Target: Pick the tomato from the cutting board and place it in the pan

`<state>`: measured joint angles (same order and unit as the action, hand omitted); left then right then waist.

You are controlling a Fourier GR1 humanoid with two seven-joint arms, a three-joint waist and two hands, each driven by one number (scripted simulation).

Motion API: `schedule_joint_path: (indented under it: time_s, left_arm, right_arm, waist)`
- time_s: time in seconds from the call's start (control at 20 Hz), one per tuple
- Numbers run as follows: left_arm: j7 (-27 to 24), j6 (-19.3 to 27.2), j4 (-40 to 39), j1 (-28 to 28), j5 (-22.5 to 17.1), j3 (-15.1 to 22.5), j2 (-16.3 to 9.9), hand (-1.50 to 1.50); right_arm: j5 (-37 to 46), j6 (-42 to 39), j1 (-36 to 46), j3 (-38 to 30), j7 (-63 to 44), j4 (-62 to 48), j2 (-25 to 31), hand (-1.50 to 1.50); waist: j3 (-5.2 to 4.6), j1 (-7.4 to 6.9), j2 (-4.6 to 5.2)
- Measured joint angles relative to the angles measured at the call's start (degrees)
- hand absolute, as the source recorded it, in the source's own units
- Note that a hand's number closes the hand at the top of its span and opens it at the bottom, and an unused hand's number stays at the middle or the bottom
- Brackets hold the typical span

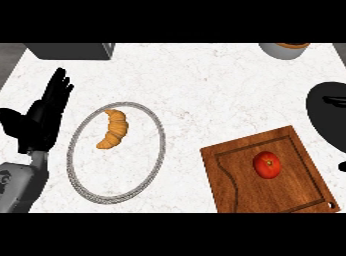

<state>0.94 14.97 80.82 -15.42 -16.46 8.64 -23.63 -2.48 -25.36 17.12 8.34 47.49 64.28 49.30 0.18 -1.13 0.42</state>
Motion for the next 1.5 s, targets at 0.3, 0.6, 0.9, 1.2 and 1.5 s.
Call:
schedule_joint_path:
  time_s: [0.3,0.6,0.9,1.2,1.5]
  left_arm:
    - [0.1,0.2,0.2,-0.2,1.2,0.2,0.5,0.00]
    - [0.3,0.3,-0.5,-0.4,2.1,-0.5,1.7,0.00]
    - [1.1,-0.5,0.6,0.4,2.9,-1.4,1.9,0.00]
    - [0.8,-0.9,1.3,1.8,3.4,-2.3,2.0,0.00]
    - [1.5,-1.3,2.9,2.9,4.5,-2.9,2.6,0.00]
  right_arm:
    - [6.6,0.5,5.6,3.2,-0.2,2.0,9.0,-1.50]
    - [8.6,-0.3,10.7,5.2,-3.2,5.1,9.6,-1.50]
    - [8.7,-2.1,13.4,6.1,-7.6,9.4,7.7,-1.50]
    - [6.6,-5.1,12.0,9.0,-10.7,15.4,6.7,-1.50]
    - [8.0,-5.6,6.6,9.6,-15.5,23.8,6.6,-1.50]
  waist:
    - [-0.12,-0.14,-0.15]
    - [-0.18,0.36,-0.29]
    - [-0.21,0.63,-0.43]
    - [-0.20,0.90,-0.48]
    - [-0.20,1.27,-0.56]
